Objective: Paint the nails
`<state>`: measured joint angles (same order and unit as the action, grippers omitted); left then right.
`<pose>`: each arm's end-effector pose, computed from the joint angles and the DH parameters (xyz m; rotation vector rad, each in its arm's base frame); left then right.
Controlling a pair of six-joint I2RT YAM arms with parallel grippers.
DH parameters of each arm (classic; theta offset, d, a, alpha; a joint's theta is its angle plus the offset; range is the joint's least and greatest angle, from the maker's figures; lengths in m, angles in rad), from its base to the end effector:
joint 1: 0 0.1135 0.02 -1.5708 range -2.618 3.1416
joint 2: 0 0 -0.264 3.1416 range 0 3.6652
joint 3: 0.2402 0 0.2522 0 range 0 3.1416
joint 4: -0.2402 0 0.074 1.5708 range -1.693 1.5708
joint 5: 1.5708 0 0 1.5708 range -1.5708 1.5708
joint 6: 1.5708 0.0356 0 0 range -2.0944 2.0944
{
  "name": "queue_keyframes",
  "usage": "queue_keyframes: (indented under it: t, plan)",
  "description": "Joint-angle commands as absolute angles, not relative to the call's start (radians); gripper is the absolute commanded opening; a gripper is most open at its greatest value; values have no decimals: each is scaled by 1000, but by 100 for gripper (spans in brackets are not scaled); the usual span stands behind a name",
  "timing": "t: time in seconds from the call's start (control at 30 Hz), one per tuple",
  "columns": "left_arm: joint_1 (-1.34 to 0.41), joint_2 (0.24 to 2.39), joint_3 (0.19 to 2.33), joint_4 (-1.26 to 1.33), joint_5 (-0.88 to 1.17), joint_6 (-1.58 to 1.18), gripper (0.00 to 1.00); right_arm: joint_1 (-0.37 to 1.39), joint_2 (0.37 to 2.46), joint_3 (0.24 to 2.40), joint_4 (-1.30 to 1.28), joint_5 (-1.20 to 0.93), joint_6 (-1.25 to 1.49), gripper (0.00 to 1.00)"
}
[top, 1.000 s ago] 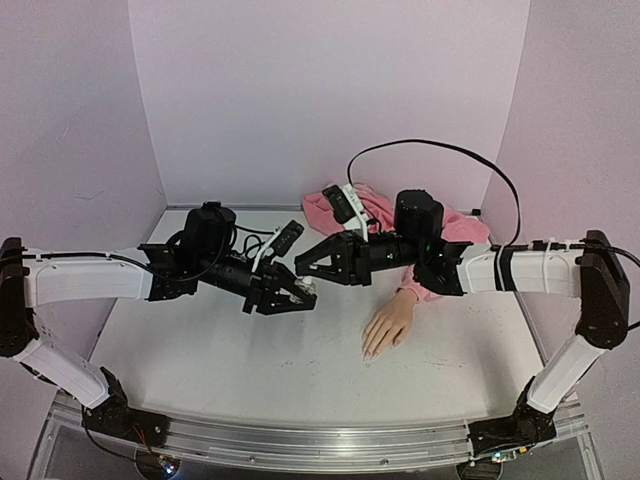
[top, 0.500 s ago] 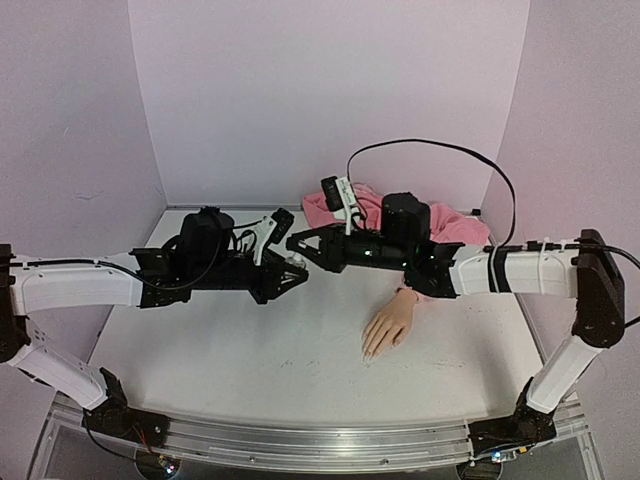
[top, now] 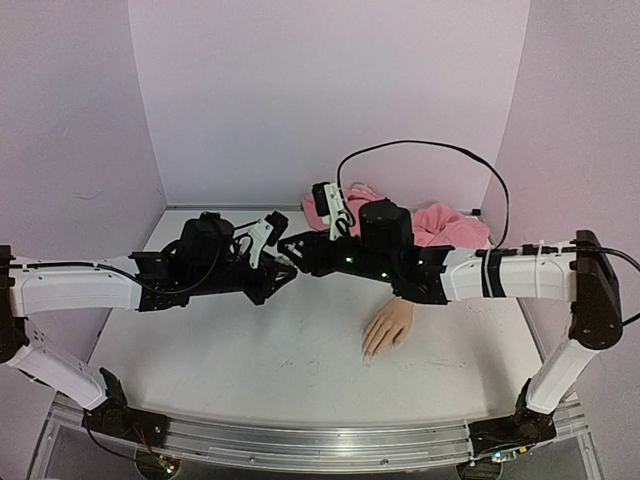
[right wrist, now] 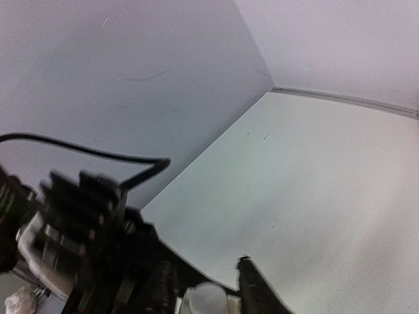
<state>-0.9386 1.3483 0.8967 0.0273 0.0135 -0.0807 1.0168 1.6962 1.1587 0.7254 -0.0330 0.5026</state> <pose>0.1817 -0.2489 0.2730 0.8642 1.8680 -0.6604 0.2104 0.3423 0.3220 -0.4126 1.4512 1.2730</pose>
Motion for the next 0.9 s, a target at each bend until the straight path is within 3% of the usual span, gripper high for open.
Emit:
queue_keyframes:
  t: [0.0,0.03,0.1,0.17,0.27,0.47,0.63,0.87]
  plan:
    - [-877,1252,813,184,186,-66,0,919,1558,1079,835,-534,406,61]
    - [-876,1236,793,210,270,-60,0,890,1539,1060,842,-601,386,74]
    - [-874,1209,768,240,439,-44,0,865,1510,1038,842,-725,356,87]
    - [-874,1191,762,248,543,-36,0,854,1494,1025,841,-837,338,93]
    - [-872,1185,774,250,638,-34,0,853,1493,1020,842,-925,335,96]
    - [-871,1237,827,252,787,-62,0,860,1514,1027,838,-958,326,87]
    - [-871,1276,860,252,840,-88,0,870,1527,1038,838,-958,320,67]
    - [-871,1304,881,252,851,-103,0,882,1548,1055,833,-958,310,56]
